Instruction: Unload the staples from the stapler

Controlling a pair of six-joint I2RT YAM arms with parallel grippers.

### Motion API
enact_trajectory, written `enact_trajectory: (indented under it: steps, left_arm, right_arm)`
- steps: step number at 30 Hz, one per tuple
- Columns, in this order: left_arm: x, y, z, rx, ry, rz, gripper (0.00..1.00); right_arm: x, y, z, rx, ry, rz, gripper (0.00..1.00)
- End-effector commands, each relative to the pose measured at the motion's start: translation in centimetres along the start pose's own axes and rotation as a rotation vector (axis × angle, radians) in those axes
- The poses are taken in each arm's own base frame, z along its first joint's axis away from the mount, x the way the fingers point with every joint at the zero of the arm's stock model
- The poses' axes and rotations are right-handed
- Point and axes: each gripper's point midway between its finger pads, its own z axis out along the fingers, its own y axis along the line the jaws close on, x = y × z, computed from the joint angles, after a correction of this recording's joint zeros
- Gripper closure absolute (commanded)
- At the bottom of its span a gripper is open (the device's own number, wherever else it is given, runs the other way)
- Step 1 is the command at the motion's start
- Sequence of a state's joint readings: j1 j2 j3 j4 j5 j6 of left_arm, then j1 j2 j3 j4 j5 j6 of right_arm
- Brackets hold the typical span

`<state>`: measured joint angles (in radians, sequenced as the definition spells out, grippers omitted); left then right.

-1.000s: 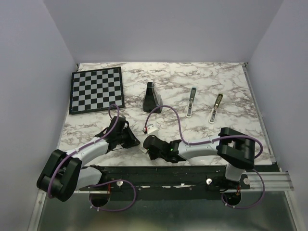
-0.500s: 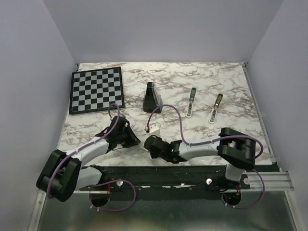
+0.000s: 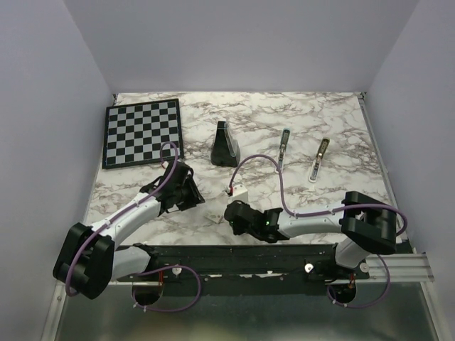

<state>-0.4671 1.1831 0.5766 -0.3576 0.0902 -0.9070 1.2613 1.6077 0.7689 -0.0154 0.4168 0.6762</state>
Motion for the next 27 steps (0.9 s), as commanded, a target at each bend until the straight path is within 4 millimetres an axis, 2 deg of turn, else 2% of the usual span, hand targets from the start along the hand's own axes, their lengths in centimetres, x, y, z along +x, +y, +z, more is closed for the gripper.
enact_trajectory:
  steps: [1, 12, 19, 21, 22, 24, 25, 27]
  left_arm:
    - [-0.4, -0.9, -0.8, 0.048, -0.016, 0.075, 0.57]
    - [1.5, -0.5, 0.2, 0.085, 0.052, 0.079, 0.65]
    - [1.0, -0.7, -0.2, 0.091, 0.024, 0.081, 0.66]
    - [0.1, -1.3, -0.9, 0.098, -0.014, 0.091, 0.67]
    - [-0.4, -1.0, -1.3, 0.075, -0.035, 0.103, 0.67]
    - [-1.8, -2.1, -2.7, 0.102, -0.1, 0.123, 0.67]
    - [-2.3, -2.4, -3.3, 0.111, -0.124, 0.147, 0.66]
    - [-3.9, -4.0, -5.7, 0.174, -0.212, 0.184, 0.66]
  right_arm:
    - [-0.2, 0.7, 0.2, -0.038, -0.017, 0.034, 0.85]
    - [-1.4, 2.9, 2.2, -0.068, -0.037, 0.01, 0.88]
    - [-3.0, 3.5, 3.3, -0.047, -0.08, -0.004, 0.88]
    - [-3.1, 3.1, 3.1, -0.028, -0.081, 0.002, 0.88]
    - [-3.6, 2.7, 2.4, -0.017, -0.092, 0.007, 0.88]
    - [-3.3, 1.9, 1.6, -0.001, -0.086, 0.011, 0.88]
    - [-3.9, 1.3, 0.1, 0.009, -0.09, 0.018, 0.87]
    - [-4.0, 0.3, -1.7, 0.024, -0.085, 0.035, 0.84]
